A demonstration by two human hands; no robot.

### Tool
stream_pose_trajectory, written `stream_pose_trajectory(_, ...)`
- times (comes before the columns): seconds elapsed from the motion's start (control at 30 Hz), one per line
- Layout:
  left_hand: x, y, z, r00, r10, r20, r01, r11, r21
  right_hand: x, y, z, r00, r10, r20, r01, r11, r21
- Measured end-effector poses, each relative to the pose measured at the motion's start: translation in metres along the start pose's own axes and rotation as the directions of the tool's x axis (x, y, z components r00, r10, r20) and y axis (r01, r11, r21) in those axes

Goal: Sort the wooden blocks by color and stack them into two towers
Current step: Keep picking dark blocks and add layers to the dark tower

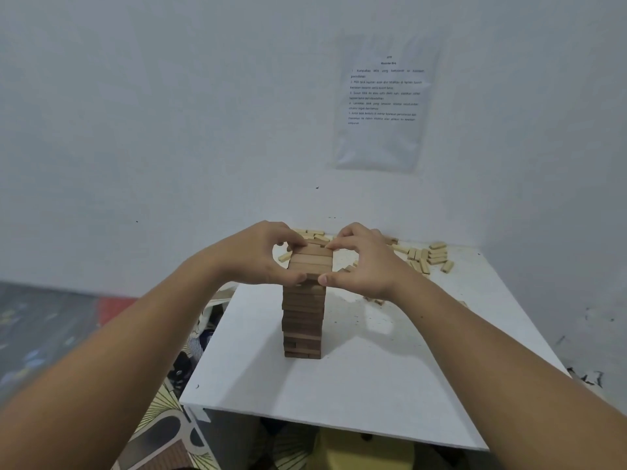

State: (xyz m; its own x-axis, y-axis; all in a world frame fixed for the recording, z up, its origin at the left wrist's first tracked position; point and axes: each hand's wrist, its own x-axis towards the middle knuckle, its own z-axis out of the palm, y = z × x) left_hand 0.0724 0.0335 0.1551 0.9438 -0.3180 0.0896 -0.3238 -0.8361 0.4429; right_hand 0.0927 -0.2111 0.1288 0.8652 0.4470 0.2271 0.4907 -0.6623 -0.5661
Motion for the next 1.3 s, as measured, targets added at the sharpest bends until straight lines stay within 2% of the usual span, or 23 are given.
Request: stream_pose_trajectory(1.3,0.002,-0.016,0.005,0.998,-0.006,0.055,0.005,1.000,0.015,0.008,-0.001,0.010,0.995,0.060,0.083,-0.058,0.998,-0.024)
